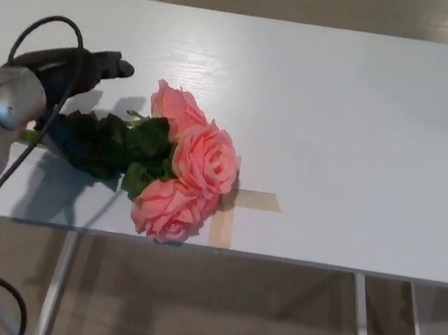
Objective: Use the left hand to pick up the rose and passes it to a human.
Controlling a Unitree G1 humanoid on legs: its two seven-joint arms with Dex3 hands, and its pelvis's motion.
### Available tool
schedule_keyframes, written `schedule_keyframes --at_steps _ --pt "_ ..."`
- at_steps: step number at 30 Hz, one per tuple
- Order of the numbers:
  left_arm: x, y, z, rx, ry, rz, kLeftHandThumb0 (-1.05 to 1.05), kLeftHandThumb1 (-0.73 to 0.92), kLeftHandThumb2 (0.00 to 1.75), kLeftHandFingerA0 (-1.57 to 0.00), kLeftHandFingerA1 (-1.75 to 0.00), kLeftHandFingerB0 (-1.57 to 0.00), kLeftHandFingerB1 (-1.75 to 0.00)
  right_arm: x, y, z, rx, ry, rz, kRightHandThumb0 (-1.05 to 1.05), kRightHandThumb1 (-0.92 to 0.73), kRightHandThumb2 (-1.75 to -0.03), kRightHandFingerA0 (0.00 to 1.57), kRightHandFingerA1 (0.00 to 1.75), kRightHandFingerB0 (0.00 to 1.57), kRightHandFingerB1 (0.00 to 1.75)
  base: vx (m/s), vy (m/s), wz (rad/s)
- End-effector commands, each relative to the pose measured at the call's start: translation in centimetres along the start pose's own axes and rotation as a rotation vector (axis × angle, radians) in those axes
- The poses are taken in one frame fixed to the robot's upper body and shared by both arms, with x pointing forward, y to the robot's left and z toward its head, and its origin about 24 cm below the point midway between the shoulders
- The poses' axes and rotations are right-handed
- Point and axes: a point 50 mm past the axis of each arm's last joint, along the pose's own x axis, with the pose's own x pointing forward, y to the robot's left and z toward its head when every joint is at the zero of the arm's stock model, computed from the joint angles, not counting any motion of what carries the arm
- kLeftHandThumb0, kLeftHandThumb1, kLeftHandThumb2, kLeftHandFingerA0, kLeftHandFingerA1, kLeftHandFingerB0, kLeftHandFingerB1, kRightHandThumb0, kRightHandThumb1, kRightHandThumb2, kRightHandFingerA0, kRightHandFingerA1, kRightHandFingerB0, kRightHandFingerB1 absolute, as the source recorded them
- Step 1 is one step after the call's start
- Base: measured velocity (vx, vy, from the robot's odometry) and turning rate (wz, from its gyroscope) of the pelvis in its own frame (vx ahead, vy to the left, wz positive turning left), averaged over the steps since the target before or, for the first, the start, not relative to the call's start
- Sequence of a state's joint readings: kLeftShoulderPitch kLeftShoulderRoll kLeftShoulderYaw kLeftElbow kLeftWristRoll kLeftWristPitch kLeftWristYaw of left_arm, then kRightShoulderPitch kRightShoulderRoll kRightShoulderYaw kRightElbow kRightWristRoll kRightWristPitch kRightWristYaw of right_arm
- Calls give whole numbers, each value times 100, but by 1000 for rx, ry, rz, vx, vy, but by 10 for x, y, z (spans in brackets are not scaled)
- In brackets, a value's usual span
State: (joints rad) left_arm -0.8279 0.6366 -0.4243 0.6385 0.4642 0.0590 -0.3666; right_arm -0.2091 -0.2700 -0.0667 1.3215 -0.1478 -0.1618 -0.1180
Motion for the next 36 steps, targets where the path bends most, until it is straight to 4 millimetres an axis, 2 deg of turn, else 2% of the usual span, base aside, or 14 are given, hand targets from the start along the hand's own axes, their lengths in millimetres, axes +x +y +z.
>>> schedule_keyframes --at_steps 1,6,7,15,16,18,19,22,23,24,26,29,30,36 --pt "6 -4 3 16 28 5 -60 36 79 -3 -19 -3 -27 1 -4 0 -3 9 -15 -55 -61 -94 54 71 23 46 0 0 0" --pt "12 -11 11 17 22 -7 -60 38 79 -5 -19 -5 -27 1 -3 2 -2 8 -13 -52 -60 -95 54 71 21 47 0 0 0" --pt "13 -14 14 27 17 -11 -60 38 79 -5 -19 -5 -26 1 -3 2 2 7 -14 -49 -76 -63 56 66 30 31 0 0 0" --pt "18 -61 15 35 10 -73 -68 38 67 -8 -33 -8 -28 0 1 -1 29 15 -1 -49 -76 -62 55 64 29 31 0 0 0" --pt "19 -65 15 38 10 -75 -33 18 81 0 -47 0 -49 0 1 0 33 13 -2 -49 -76 -62 55 64 29 31 0 0 0" --pt "21 -71 15 38 14 -80 -32 21 83 0 -46 0 -48 0 1 1 36 9 -3 -49 -76 -62 55 64 29 31 0 0 0" --pt "22 -75 14 36 15 -81 -60 41 71 -20 -40 -6 -31 0 1 1 37 6 -4 -49 -76 -62 55 64 29 31 0 0 0" --pt "23 -76 14 37 14 -78 -60 41 71 -20 -40 -6 -31 0 1 1 37 6 -4 -49 -76 -62 55 64 29 31 0 0 0" --pt "24 -82 14 -2 7 -60 -30 67 60 -71 -91 -23 -29 1 0 5 51 2 -4 -49 -76 -62 54 61 29 31 0 0 0" --pt "24 -83 14 -9 6 -55 -26 72 63 -68 -120 -31 -32 2 0 6 53 1 -3 -49 -75 -62 54 61 30 31 0 0 0" --pt "25 -85 14 -19 10 -46 -21 75 64 -68 -139 -41 -34 2 0 6 54 1 -3 -49 -75 -62 54 61 30 31 0 0 0" --pt "25 -86 13 -21 10 -41 -21 75 64 -68 -139 -41 -34 2 0 6 55 1 -2 -49 -75 -62 54 61 30 31 0 0 0" --pt "26 -91 13 30 42 -49 -19 77 63 -97 -61 -55 -43 2 -1 6 54 -1 3 -51 -75 -63 55 62 30 30 0 0 0" --pt "27 -92 11 76 65 -49 -22 77 63 -83 -60 -45 -39 2 -1 7 74 -7 13 -51 -76 -63 62 64 35 32 0 0 0"
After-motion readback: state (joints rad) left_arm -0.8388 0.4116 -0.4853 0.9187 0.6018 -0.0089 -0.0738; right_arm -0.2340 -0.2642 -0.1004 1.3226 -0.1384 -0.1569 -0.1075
